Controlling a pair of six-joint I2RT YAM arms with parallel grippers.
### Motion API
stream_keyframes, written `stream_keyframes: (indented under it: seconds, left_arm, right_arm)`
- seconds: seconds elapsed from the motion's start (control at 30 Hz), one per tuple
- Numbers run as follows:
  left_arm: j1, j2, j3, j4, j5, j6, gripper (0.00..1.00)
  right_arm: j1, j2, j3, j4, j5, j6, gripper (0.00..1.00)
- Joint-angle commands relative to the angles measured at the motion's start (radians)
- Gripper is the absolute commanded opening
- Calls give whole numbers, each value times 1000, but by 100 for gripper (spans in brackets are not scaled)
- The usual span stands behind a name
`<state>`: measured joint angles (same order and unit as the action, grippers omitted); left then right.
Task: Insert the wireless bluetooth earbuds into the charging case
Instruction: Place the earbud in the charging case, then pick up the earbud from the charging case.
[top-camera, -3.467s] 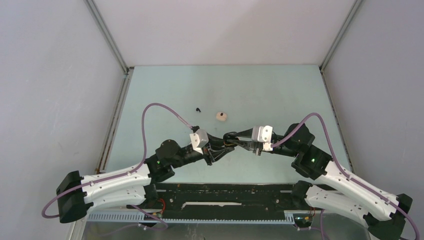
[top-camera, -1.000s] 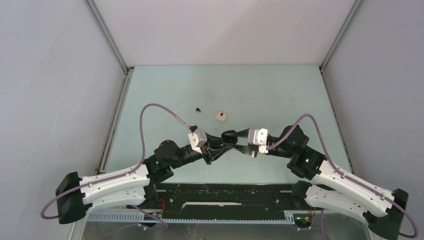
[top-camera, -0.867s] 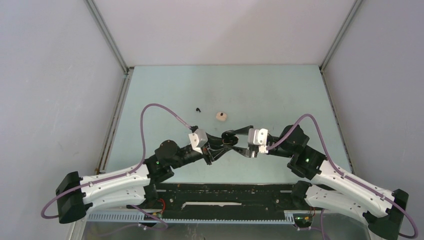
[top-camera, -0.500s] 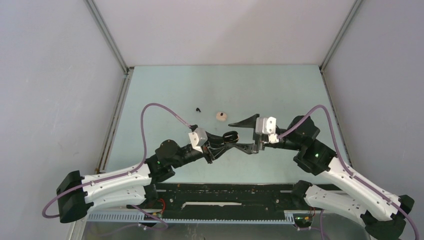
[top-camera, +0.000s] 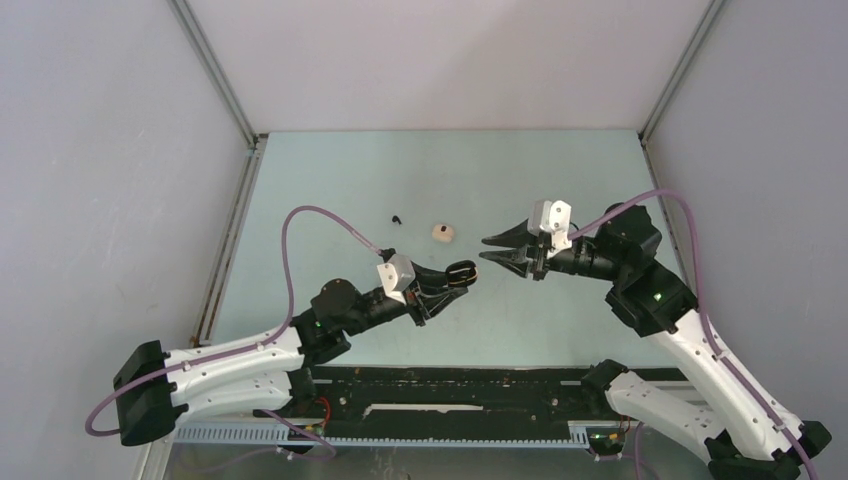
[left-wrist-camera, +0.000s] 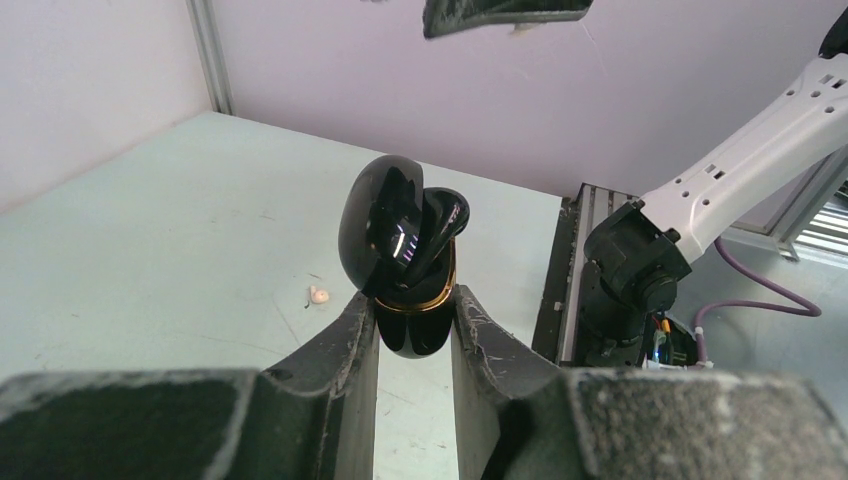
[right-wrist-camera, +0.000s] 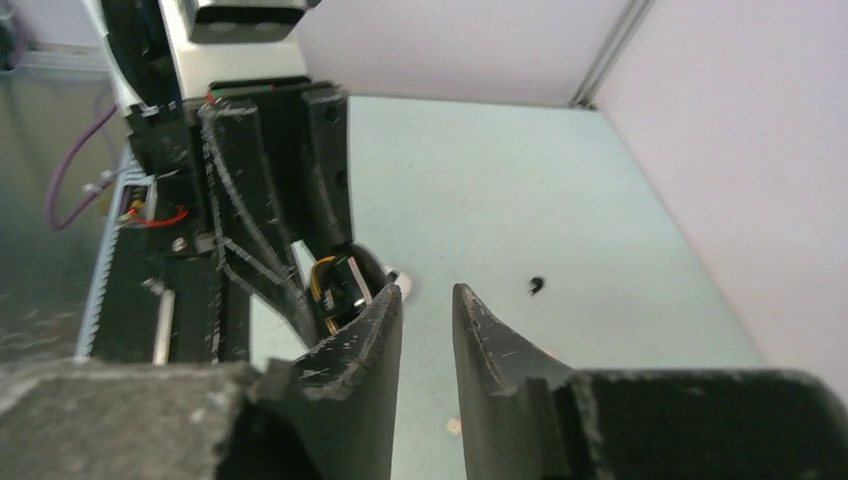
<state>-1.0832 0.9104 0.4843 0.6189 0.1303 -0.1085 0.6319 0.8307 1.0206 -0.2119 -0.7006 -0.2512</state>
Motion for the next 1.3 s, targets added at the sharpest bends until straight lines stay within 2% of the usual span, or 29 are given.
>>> stream_keyframes:
  seconds: [0.0, 0.17, 0.33, 0.6, 0.83, 1.27]
  left_arm:
    - [6, -10, -11, 29, -17, -3, 0]
    - [6, 0, -7, 8, -15, 12, 0]
    - [6, 8, -3, 5, -11, 12, 0]
    - [6, 14, 0, 8, 5, 13, 0]
    - [6, 10, 2, -8, 22, 29, 0]
    - [6, 17, 5, -20, 38, 39, 0]
  right_arm:
    - [-15, -2, 75, -226, -102, -161, 25]
    - [-4, 10, 108, -378, -124, -319, 25]
    - [63, 39, 126, -448, -84, -441, 24]
    - [116, 75, 126, -432, -48, -444, 24]
    - [128, 98, 114, -376, 12, -414, 35]
    - [142, 120, 114, -377, 13, -408, 36]
